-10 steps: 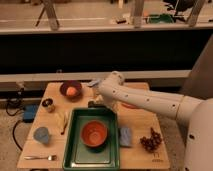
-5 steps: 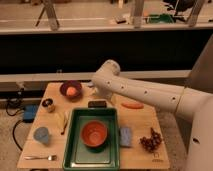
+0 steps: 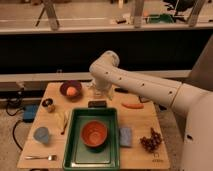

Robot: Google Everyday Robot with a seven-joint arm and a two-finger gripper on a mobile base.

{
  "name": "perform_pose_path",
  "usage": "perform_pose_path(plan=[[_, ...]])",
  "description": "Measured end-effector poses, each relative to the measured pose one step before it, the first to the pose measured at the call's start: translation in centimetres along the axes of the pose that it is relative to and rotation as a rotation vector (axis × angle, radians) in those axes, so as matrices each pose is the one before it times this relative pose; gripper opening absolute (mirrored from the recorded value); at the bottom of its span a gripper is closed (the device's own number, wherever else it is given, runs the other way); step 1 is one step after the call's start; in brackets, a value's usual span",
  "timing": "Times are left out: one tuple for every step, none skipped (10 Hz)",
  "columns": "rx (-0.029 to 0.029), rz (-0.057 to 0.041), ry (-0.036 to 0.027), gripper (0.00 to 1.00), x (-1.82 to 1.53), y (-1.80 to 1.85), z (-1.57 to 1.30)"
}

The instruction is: Place eraser in red bowl

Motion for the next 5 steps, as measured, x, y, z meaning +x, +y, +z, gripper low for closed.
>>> perform_pose_path(plan=[[0.00591, 0.004, -0.00764, 0.8, 0.171, -0.351, 0.338], [0.00037, 0.00632, -0.00719, 0.8, 0.22, -0.009, 0.459], [0.00142, 0.00483, -0.00681, 0.8, 0.346, -0.03, 0.503], [0.0015, 0.00317, -0.0076, 0.8, 0.26, -0.059, 0.444], [0.00228, 0.00257, -0.00239, 0.8, 0.234, -0.044, 0.218]])
